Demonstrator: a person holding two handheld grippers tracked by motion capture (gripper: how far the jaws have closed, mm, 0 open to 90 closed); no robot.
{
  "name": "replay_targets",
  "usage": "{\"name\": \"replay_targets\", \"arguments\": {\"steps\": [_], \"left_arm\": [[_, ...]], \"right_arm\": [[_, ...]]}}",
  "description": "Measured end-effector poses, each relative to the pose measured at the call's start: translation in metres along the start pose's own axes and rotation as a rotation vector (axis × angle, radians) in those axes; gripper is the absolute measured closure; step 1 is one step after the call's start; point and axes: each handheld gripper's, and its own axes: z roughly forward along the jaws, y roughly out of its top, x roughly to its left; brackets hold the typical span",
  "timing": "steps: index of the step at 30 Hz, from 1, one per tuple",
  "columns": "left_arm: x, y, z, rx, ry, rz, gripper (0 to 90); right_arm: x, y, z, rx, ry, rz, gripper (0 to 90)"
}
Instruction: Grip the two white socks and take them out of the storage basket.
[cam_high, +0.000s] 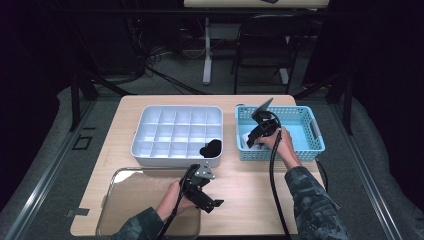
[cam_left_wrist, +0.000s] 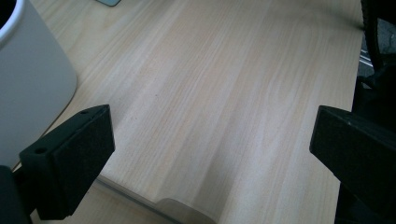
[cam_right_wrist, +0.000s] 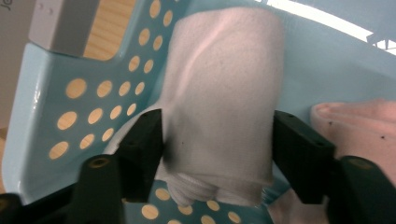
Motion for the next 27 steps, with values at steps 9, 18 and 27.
{"name": "replay_targets", "arguments": {"steps": [9, 18, 27], "left_arm": [[0.000, 0.000, 0.001, 0.005, 0.013, -0.009, 0.1], [-0.001, -0.001, 0.002, 0.012, 0.012, -0.006, 0.1], [-0.001, -0.001, 0.004, 0.009, -0.005, -0.002, 0.1]], "right_arm": [[-0.001, -0.005, -0.001, -0.005, 0.014, 0.003, 62.1], [0.001, -0.006, -0.010, -0.038, 0.022, -0.012, 66.9], [-0.002, -0.005, -0.025, -0.065, 0.005, -0.023, 67.1]]}}
